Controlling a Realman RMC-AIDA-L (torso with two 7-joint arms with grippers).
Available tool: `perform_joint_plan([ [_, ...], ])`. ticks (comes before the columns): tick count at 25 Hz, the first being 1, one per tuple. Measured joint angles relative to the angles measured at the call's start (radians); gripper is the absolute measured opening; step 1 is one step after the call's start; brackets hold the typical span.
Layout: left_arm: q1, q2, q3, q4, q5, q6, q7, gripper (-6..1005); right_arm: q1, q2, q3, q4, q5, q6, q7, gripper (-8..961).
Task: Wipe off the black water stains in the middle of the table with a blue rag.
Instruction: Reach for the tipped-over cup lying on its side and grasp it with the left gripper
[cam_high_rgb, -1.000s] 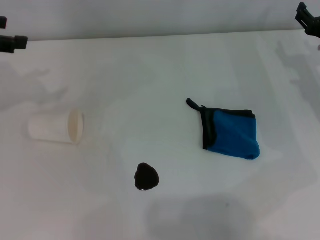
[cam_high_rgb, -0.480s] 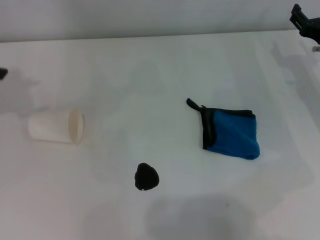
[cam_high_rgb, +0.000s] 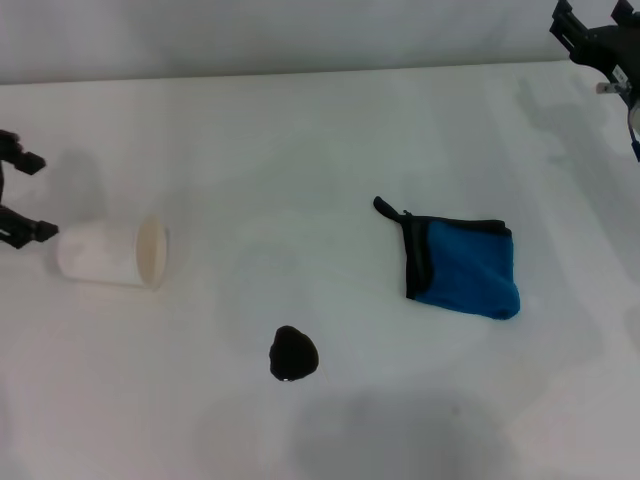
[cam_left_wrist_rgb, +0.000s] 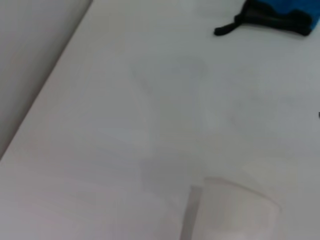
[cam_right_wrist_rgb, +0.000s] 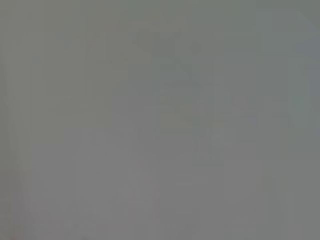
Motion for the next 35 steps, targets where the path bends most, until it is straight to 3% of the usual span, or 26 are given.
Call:
perform_joint_plan([
  [10,-0.011,-0.030,0.007,-0.043,0.014,0.081,0.117,876,0.007,0.000,0.028,0.021,0.000,0.003,0.000,839],
  [18,-0.055,-0.042,0.086,-0.159,0.030,0.154,0.156,877,0.000,0.000,0.041,0.025,0.000,0.025,0.001,839],
  [35,-0.037,-0.112,0.095,-0.294,0.026,0.357,0.235,856,-0.006,-0.001,0.041,0.025,-0.001,0.066,0.026,839],
])
